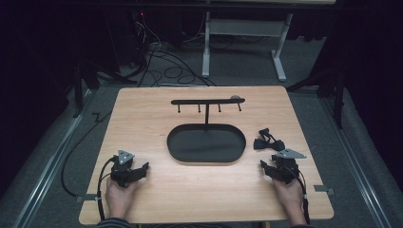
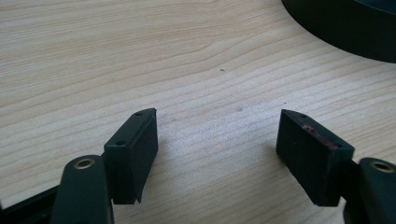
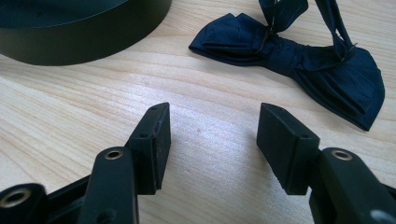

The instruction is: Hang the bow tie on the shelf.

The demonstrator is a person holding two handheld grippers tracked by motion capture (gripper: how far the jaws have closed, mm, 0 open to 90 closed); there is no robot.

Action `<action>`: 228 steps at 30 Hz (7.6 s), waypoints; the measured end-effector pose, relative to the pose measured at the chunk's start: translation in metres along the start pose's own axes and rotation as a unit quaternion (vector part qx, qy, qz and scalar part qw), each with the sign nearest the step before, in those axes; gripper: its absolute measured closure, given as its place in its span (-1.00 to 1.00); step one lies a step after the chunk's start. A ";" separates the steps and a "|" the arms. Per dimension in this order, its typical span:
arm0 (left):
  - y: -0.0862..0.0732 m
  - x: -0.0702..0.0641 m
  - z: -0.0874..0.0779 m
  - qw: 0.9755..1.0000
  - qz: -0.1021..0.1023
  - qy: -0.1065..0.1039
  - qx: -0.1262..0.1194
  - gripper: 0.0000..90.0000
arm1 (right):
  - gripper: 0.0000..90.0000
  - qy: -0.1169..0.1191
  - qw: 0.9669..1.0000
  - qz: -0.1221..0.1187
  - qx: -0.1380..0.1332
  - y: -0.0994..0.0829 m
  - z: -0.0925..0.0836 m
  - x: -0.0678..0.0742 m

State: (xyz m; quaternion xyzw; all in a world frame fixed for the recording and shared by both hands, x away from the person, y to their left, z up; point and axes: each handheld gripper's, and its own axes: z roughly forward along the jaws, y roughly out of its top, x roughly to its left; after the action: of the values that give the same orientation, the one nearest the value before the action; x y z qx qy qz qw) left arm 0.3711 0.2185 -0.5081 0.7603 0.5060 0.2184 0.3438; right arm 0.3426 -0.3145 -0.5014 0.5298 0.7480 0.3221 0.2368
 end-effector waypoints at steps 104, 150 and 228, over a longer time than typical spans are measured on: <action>0.000 0.000 0.000 1.000 -0.001 0.000 -0.001 -0.33 | 0.42 -0.014 0.998 0.049 -0.045 0.063 -0.020 -0.044; 0.000 0.000 0.000 1.000 -0.001 -0.001 -0.001 -0.33 | 0.99 -0.004 0.999 0.048 0.013 0.077 0.027 -0.055; 0.000 0.000 0.000 1.000 -0.001 -0.001 -0.001 -0.33 | 1.00 0.053 0.990 -0.060 -0.119 0.104 -0.067 0.005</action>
State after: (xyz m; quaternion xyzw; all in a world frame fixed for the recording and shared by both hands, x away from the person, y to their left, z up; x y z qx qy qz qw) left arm 0.3713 0.2188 -0.5082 0.7594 0.5064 0.2178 0.3456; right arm 0.3607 -0.3009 -0.3798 0.4342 0.7461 0.4216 0.2776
